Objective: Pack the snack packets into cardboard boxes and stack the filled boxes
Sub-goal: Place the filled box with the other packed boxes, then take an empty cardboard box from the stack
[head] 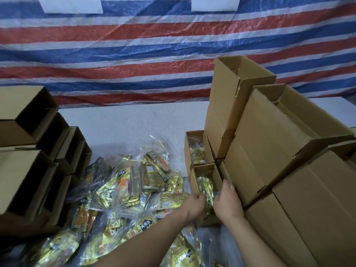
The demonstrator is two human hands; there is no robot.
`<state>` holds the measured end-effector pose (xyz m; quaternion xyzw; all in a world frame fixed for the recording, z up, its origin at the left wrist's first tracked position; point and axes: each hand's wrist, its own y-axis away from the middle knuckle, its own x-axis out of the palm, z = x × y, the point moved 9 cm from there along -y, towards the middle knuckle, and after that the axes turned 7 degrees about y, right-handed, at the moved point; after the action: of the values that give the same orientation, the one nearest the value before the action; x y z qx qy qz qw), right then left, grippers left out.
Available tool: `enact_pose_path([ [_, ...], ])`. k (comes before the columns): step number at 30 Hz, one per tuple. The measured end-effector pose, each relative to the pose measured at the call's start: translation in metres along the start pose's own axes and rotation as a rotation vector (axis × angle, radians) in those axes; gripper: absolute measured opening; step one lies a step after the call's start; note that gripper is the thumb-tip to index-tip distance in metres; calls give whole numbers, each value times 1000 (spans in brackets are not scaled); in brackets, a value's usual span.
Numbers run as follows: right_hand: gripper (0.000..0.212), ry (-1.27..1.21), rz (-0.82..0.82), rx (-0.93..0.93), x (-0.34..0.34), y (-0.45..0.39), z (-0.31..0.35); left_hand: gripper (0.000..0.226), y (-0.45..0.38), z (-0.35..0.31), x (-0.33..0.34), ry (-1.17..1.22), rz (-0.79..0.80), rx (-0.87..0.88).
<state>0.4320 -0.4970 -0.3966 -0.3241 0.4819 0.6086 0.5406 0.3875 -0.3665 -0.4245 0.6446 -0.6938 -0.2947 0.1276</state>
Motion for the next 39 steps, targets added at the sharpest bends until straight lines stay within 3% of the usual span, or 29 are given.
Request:
enact_pose_path([
  [4,40,-47,-99,-155,-16,27,34,32,30,-4,-34,6,-64,73],
  [10,28,-89,56,-301,19,84,73,32,106,22,-107,166,-152,117],
  [15,22,-162,124,-411,40,129,136,30,165,37,-175,64,-327,215],
  [23,22,-364,136,-575,8,195,283,25,258,19,-292,-174,-618,395],
  [25,33,-343,138,-639,-1,212,323,21,284,13,-335,-190,-727,419],
  [27,44,-296,134,-687,-7,229,356,24,310,8,-385,-356,-908,436],
  [29,45,-295,135,-722,-8,242,382,39,330,10,-437,-607,-1107,378],
  [31,45,-328,143,-738,-7,252,397,54,336,25,-485,-747,-1195,196],
  [34,43,-361,135,-727,-5,259,402,74,329,54,-535,-883,-1142,-76],
  [39,41,-318,121,-686,-1,263,391,76,317,75,-565,-907,-1082,-202],
])
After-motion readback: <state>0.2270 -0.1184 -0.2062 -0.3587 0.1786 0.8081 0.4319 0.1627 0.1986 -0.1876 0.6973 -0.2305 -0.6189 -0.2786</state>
